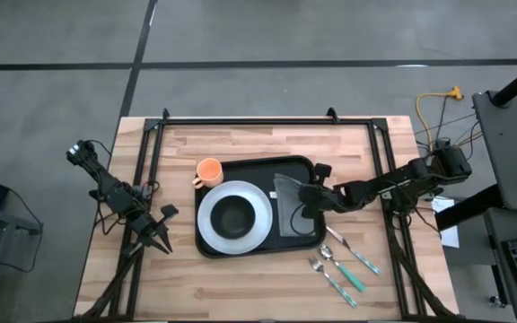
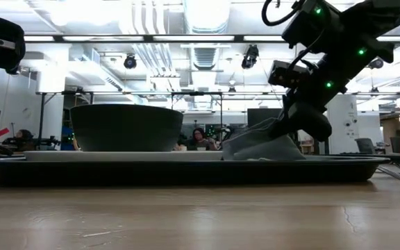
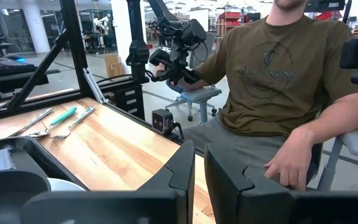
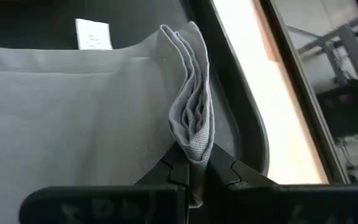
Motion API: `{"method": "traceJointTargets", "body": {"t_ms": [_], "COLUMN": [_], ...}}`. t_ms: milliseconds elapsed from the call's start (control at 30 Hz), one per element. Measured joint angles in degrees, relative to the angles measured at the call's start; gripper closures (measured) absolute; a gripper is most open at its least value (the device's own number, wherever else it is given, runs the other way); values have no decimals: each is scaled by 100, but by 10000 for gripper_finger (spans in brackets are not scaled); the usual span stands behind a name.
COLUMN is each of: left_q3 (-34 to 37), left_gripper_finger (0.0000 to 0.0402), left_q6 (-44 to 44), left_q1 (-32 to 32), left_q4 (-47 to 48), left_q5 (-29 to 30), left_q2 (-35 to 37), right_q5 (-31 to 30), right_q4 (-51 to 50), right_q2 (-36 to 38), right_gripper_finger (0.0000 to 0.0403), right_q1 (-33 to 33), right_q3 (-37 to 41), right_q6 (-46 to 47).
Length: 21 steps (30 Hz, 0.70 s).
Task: Set up tray
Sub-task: Put the gray napkin on the black serving tray to the right of the white plate
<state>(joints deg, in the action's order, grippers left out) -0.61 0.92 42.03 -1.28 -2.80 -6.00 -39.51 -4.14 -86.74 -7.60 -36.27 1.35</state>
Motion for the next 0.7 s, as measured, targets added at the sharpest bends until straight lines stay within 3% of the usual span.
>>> {"method": "traceJointTargets", "body": {"t_ms": [533,700], "left_q3": [-1,-1], "left_gripper_finger": [383,383], "left_q6": [-1,-1], "left_q1": [0,-1], "left_q4": [1,1], "left_q5": [-1,0], "left_q2": [1,0], "right_q5": [199,202], "right_q4": [-3,-152], "right_q2": [-2,-2], "right_gripper_finger": [394,374], "right_q1": [54,52], "right_q3": [0,-2], "right_q6": [48,11]}}
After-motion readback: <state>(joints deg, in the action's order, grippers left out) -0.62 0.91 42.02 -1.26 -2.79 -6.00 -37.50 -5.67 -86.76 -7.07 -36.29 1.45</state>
